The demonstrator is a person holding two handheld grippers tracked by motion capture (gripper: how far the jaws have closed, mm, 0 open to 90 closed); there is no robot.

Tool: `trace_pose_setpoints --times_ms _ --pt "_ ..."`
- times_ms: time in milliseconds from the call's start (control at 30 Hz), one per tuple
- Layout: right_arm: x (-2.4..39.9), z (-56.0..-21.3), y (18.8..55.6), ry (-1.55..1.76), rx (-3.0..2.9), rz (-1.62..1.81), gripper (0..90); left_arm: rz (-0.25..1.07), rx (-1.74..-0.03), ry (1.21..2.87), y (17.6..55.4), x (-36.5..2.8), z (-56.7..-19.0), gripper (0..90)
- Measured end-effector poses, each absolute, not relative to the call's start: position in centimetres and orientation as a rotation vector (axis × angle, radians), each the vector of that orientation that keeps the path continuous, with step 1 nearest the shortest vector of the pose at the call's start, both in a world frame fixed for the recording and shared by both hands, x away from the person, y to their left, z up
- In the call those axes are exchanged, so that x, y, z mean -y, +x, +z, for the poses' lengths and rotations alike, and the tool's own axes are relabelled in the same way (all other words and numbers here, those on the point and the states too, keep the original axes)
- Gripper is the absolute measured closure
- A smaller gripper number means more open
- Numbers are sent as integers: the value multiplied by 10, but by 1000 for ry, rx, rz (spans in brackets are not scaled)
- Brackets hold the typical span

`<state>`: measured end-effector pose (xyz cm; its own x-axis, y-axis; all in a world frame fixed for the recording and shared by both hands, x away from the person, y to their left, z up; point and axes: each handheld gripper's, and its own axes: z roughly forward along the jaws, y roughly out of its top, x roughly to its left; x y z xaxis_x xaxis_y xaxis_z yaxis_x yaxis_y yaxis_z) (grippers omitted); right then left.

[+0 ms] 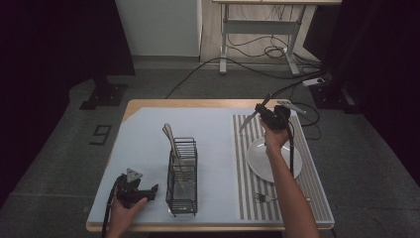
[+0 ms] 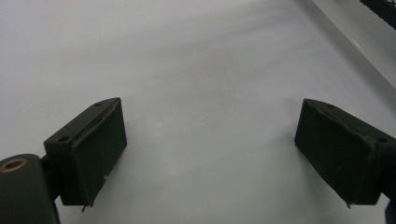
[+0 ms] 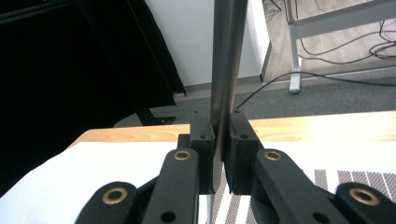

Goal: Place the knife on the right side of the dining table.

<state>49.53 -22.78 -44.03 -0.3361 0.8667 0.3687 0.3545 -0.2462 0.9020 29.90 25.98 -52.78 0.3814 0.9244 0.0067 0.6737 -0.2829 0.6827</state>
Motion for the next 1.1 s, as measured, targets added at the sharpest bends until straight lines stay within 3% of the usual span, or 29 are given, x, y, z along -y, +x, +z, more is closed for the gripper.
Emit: trace_pose_setpoints --times_ms 1100 --pt "258 -461 501 1573 -1558 1489 768 549 -1368 2051 299 -260 -528 86"
